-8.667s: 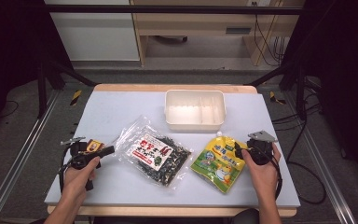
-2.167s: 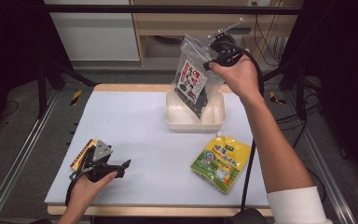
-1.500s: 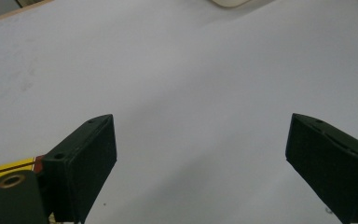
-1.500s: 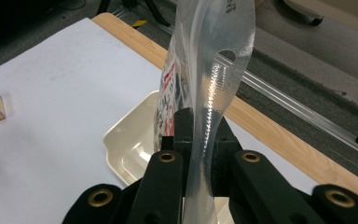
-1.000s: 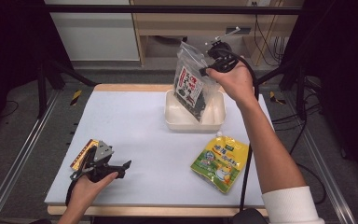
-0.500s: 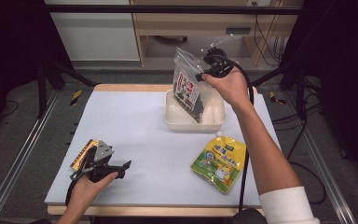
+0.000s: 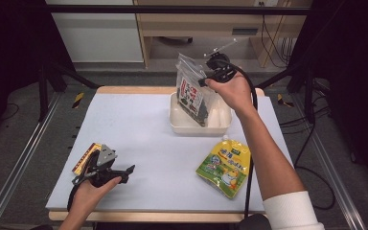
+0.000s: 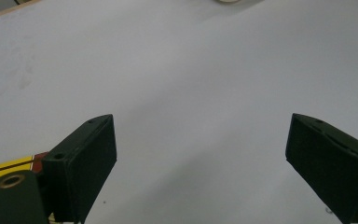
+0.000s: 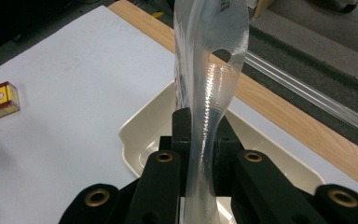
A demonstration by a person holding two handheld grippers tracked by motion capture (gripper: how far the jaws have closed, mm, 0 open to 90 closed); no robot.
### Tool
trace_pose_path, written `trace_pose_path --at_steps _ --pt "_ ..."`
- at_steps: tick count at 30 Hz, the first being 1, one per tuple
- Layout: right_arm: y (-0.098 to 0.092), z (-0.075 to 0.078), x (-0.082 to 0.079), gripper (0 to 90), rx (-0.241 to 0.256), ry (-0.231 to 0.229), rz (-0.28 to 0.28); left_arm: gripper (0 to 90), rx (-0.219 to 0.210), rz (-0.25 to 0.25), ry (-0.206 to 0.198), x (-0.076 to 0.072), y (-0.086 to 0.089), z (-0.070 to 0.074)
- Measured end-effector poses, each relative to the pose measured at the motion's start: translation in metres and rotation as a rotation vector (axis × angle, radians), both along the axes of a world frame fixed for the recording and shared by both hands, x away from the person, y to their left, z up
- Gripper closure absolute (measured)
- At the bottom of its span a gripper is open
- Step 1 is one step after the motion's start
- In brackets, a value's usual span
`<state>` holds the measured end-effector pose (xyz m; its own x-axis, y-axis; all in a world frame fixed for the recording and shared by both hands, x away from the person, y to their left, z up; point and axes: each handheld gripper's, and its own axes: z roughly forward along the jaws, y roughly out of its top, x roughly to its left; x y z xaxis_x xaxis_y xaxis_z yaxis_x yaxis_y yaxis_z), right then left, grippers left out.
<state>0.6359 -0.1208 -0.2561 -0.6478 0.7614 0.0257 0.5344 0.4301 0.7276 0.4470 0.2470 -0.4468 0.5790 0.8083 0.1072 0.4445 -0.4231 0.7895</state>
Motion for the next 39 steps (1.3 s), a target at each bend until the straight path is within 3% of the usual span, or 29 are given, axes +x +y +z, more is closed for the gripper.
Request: trace_pose_path --at_steps 24,39 --pt "-0.014 -0.011 0.005 83.0 0.070 0.034 -0.017 8.5 0.008 -0.007 0.009 0.000 -0.004 -0.002" --pt "-0.014 -0.013 0.005 77.0 0.075 0.008 -0.017 8.5 0.011 -0.008 0.008 -0.001 -0.004 -0.002"
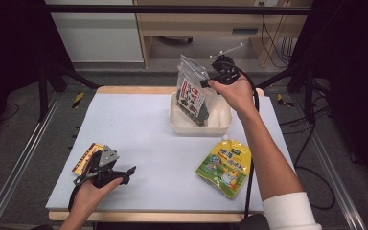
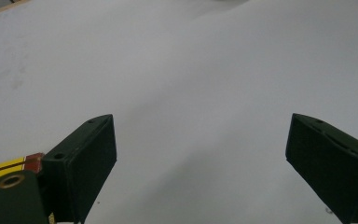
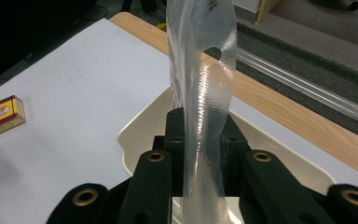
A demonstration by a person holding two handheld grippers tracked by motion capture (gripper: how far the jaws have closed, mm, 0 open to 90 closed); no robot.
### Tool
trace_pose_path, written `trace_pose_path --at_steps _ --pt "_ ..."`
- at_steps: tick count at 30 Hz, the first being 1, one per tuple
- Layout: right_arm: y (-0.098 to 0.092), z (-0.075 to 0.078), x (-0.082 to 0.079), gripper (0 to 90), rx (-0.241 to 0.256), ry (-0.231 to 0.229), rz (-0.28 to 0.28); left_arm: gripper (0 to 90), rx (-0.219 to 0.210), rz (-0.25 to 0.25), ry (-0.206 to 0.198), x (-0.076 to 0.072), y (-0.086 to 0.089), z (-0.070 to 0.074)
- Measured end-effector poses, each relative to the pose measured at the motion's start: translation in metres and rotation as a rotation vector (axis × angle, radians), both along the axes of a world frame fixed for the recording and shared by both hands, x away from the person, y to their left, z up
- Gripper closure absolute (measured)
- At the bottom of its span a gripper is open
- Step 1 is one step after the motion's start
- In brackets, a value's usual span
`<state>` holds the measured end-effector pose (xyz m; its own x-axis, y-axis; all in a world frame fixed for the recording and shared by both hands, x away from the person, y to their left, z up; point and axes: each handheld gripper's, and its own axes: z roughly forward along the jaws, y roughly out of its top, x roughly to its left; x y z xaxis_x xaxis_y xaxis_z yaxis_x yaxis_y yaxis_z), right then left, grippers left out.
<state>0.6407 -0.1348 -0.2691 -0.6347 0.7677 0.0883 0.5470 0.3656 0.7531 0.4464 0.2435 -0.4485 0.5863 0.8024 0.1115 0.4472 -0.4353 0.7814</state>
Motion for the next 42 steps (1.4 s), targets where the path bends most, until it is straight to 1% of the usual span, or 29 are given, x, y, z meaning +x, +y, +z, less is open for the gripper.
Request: trace_pose_path --at_steps 2,5,7,8,11,12,13,14,15,17,18,19,20,23,24,25,27,32,35,37,41,42 --pt "0.000 0.000 0.000 74.5 0.001 -0.009 -0.003 8.5 0.000 0.000 0.000 0.000 0.000 0.000" --pt "-0.001 0.001 -0.002 66.1 0.012 -0.023 -0.015 8.4 0.000 0.001 -0.002 0.000 0.000 0.001" --pt "-0.001 0.003 -0.004 57.8 0.024 -0.035 -0.013 8.4 0.000 0.001 -0.002 0.000 0.001 0.000" --pt "-0.001 0.005 -0.006 55.4 0.026 -0.038 -0.017 8.4 0.001 0.001 -0.001 0.000 0.001 0.000" --pt "-0.003 0.010 -0.012 50.0 0.042 -0.050 -0.010 8.4 0.001 0.000 -0.003 0.000 0.001 0.000" --pt "-0.003 0.010 -0.012 50.0 0.042 -0.050 -0.010 8.4 0.001 0.000 -0.003 0.000 0.001 0.000" --pt "-0.004 0.013 -0.017 45.4 0.049 -0.058 -0.007 8.3 0.009 -0.003 -0.003 0.000 0.001 0.001" --pt "-0.005 0.014 -0.019 44.0 0.051 -0.063 -0.006 8.3 0.011 -0.003 -0.004 0.000 0.001 0.001" --pt "-0.005 0.015 -0.022 40.6 0.054 -0.072 -0.007 8.3 0.012 -0.003 -0.004 0.000 0.001 0.001" --pt "-0.006 0.017 -0.028 38.8 0.052 -0.094 -0.004 8.3 0.012 -0.002 -0.004 0.000 0.001 0.001" --pt "-0.006 0.018 -0.031 37.1 0.055 -0.098 -0.005 8.3 0.012 -0.001 -0.004 0.000 0.001 0.001" --pt "-0.006 0.018 -0.031 37.1 0.055 -0.098 -0.005 8.3 0.012 -0.001 -0.004 0.000 0.001 0.001" --pt "-0.007 0.020 -0.037 36.4 0.061 -0.111 0.003 8.3 0.012 0.000 -0.004 0.000 0.001 0.001" --pt "-0.008 0.021 -0.041 35.6 0.070 -0.120 0.012 8.3 0.013 0.000 -0.005 0.000 0.001 0.001" --pt "-0.010 0.023 -0.046 35.0 0.077 -0.130 0.017 8.3 0.014 0.001 -0.005 0.000 0.001 0.001" --pt "-0.011 0.024 -0.048 35.0 0.081 -0.126 0.018 8.3 0.014 0.001 -0.005 0.000 0.001 0.001" --pt "-0.013 0.027 -0.053 34.6 0.086 -0.141 0.026 8.3 0.015 0.003 -0.006 0.000 0.002 0.001" --pt "-0.020 0.028 -0.061 33.5 0.092 -0.158 0.015 8.3 0.016 0.002 -0.007 -0.001 0.002 0.001" --pt "-0.025 0.027 -0.064 33.4 0.089 -0.161 0.008 8.3 0.017 0.001 -0.008 -0.001 0.002 0.002" --pt "-0.031 0.025 -0.068 33.4 0.095 -0.168 -0.008 8.3 0.014 0.003 -0.009 -0.001 0.002 0.002" --pt "-0.037 0.021 -0.073 32.7 0.081 -0.177 -0.019 8.3 0.014 0.003 -0.008 -0.001 0.002 0.002" --pt "-0.038 0.020 -0.075 31.3 0.079 -0.180 -0.024 8.3 0.015 0.002 -0.008 -0.001 0.002 0.002"
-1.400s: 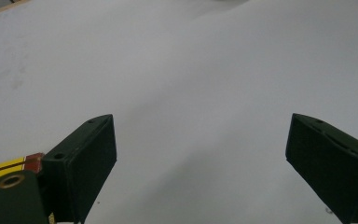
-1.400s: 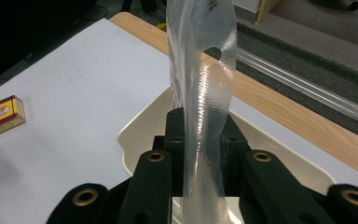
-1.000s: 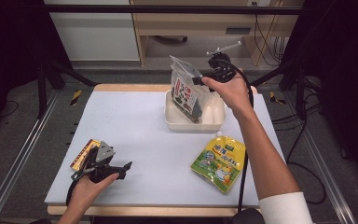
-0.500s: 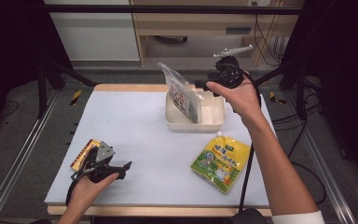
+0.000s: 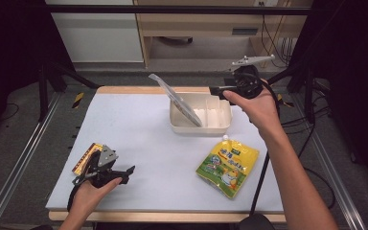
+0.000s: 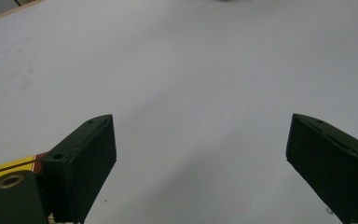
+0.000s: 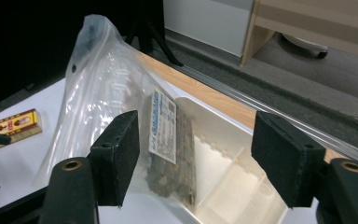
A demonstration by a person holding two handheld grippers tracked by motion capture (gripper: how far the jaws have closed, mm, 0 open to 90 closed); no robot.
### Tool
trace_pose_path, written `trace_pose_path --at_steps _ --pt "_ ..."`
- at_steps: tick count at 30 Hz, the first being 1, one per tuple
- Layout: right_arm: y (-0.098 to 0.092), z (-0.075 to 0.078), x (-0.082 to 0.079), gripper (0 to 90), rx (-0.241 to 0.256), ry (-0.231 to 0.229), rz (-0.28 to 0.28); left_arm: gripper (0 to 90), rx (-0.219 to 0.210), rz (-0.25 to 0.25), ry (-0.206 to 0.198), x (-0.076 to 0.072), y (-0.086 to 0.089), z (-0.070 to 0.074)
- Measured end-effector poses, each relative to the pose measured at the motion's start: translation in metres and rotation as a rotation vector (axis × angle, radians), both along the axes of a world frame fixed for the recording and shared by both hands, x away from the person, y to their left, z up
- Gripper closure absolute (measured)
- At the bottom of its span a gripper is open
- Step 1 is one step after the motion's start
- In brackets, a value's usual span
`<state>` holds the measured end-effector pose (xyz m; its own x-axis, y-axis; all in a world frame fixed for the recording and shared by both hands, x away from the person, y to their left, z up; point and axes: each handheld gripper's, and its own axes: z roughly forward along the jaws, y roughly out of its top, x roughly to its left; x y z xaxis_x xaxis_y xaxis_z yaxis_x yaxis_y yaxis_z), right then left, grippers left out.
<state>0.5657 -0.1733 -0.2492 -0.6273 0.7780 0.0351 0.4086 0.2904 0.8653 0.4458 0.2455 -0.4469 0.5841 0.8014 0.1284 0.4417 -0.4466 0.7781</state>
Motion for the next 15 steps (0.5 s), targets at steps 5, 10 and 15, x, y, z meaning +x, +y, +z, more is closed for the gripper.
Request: trace_pose_path --at_steps 5,10,15 --pt "-0.010 -0.011 -0.010 26.6 -0.015 -0.010 -0.044 8.2 0.001 0.000 0.000 0.000 -0.001 -0.001" --pt "-0.014 -0.017 -0.017 22.7 -0.028 -0.016 -0.065 8.2 0.002 0.001 0.002 0.000 -0.001 -0.001" --pt "-0.020 -0.031 -0.025 16.1 -0.045 -0.021 -0.110 8.1 0.006 -0.001 0.002 0.000 -0.002 -0.001"
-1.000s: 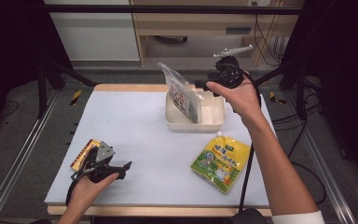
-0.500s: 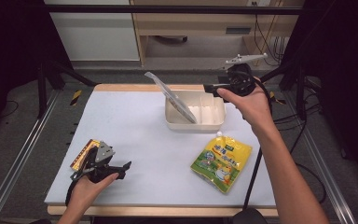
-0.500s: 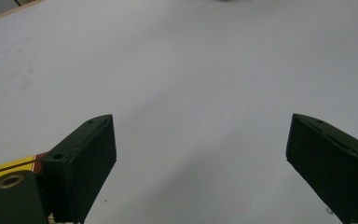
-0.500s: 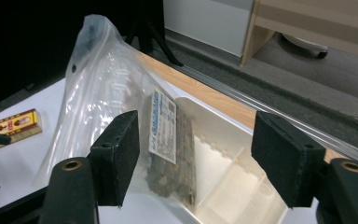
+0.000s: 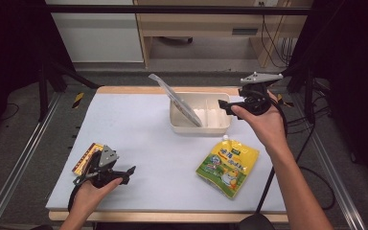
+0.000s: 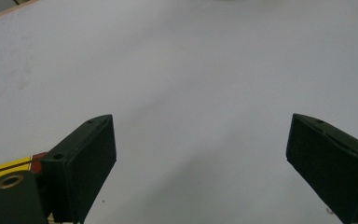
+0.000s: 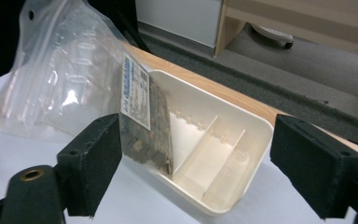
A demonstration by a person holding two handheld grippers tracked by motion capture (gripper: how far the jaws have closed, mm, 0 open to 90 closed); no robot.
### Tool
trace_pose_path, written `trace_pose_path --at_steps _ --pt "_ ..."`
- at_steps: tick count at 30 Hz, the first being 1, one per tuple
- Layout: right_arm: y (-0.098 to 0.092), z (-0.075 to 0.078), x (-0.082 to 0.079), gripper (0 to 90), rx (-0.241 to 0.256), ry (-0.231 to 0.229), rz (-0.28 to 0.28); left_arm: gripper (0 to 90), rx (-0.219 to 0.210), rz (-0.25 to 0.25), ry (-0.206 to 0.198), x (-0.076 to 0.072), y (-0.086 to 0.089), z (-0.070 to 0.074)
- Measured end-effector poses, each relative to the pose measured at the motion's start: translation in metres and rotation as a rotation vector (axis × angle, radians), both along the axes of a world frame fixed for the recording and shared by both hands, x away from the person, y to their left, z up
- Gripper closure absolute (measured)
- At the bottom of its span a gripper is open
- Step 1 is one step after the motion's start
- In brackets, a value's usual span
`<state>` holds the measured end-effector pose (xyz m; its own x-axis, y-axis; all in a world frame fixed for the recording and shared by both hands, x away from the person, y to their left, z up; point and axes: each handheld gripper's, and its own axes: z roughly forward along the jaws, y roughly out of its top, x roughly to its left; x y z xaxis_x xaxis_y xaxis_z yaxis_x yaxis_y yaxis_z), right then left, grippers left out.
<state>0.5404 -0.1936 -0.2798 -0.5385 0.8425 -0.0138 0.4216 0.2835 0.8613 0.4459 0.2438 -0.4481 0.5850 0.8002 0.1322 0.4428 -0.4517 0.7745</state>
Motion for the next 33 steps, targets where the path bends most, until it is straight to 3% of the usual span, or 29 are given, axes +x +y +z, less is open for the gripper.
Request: trace_pose_path --at_steps 4,5,10,16,22,28,29,31,33 --pt "-0.006 -0.009 -0.003 15.5 0.011 0.007 -0.012 8.2 0.001 0.000 0.000 0.000 0.000 0.000" --pt "-0.011 -0.019 -0.006 16.9 -0.002 0.011 -0.033 8.2 0.001 0.000 -0.001 0.000 0.000 0.000" --pt "-0.022 -0.042 -0.010 20.7 -0.030 0.044 -0.065 8.2 0.004 0.000 0.001 0.000 0.000 -0.001" --pt "-0.034 -0.062 -0.017 25.4 -0.046 0.061 -0.089 8.2 -0.002 0.002 0.000 0.000 0.000 0.000" --pt "-0.050 -0.088 -0.025 35.6 -0.033 0.104 -0.120 8.2 -0.004 0.003 -0.002 0.000 0.001 0.001" --pt "-0.058 -0.107 -0.030 44.5 -0.030 0.116 -0.139 8.2 -0.004 -0.001 -0.007 -0.001 0.001 0.002" --pt "-0.062 -0.117 -0.033 49.1 -0.029 0.132 -0.157 8.2 -0.004 -0.001 -0.007 -0.001 0.001 0.002" --pt "-0.065 -0.122 -0.034 50.9 -0.034 0.138 -0.165 8.2 -0.004 -0.002 -0.007 -0.001 0.001 0.002" --pt "-0.074 -0.137 -0.036 54.5 -0.028 0.162 -0.187 8.2 -0.006 -0.002 -0.012 -0.001 0.001 0.003"
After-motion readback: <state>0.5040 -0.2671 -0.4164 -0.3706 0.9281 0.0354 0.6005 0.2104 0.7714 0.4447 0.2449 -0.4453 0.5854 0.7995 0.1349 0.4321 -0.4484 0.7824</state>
